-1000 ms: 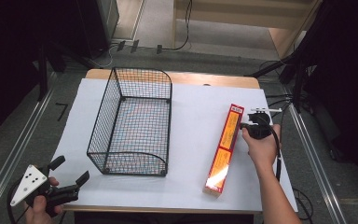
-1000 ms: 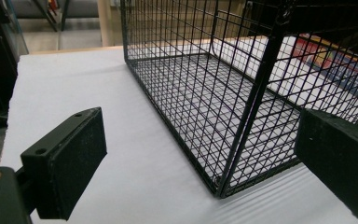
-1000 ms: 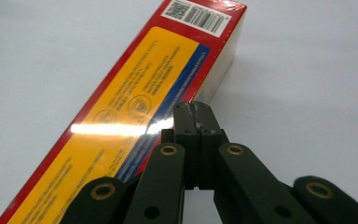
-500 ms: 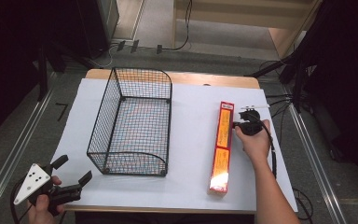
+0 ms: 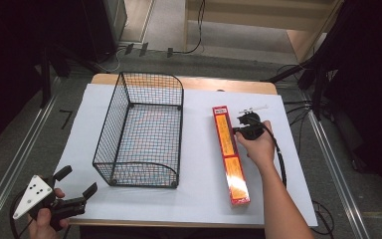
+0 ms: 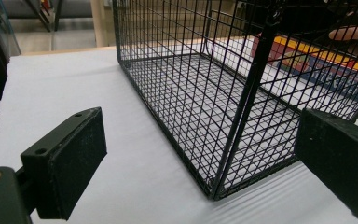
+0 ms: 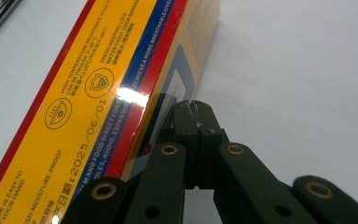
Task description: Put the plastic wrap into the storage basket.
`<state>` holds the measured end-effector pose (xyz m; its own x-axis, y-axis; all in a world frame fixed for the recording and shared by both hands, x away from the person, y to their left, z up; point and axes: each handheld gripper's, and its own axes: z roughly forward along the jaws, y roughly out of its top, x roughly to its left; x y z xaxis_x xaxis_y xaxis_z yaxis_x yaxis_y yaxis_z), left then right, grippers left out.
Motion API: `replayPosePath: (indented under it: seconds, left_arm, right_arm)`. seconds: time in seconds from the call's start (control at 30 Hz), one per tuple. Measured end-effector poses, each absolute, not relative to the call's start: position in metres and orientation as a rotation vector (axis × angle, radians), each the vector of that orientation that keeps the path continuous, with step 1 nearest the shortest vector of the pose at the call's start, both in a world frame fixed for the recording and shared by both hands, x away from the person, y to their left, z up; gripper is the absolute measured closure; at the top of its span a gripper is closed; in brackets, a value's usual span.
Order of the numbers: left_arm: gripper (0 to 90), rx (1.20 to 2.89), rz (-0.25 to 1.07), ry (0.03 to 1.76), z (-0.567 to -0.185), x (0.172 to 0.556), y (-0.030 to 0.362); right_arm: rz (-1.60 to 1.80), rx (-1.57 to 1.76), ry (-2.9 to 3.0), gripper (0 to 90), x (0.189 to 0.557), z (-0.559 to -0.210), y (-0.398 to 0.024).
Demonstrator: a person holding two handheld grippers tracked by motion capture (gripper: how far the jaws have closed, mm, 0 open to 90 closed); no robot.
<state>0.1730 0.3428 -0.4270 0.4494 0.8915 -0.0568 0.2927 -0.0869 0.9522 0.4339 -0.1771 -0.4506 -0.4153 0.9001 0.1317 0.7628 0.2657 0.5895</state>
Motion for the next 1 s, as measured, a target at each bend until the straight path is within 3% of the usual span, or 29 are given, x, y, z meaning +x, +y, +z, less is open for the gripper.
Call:
replayPosePath:
  seconds: [0.7, 0.97, 1.0]
  left_arm:
    - [2.8, 1.63, 0.71, 1.055, -0.427, 0.172, 0.344]
    - [2.9, 1.629, 0.713, 1.06, -0.426, 0.171, 0.343]
    - [2.9, 1.631, 0.712, 1.06, -0.427, 0.171, 0.343]
  right_arm:
    - [0.862, 1.421, 2.405, 89.3, 0.421, -0.439, -0.169]
    - [0.886, 1.539, 2.288, 63.9, 0.405, -0.428, -0.182]
    - [0.886, 1.539, 2.288, 63.9, 0.405, -0.428, -0.182]
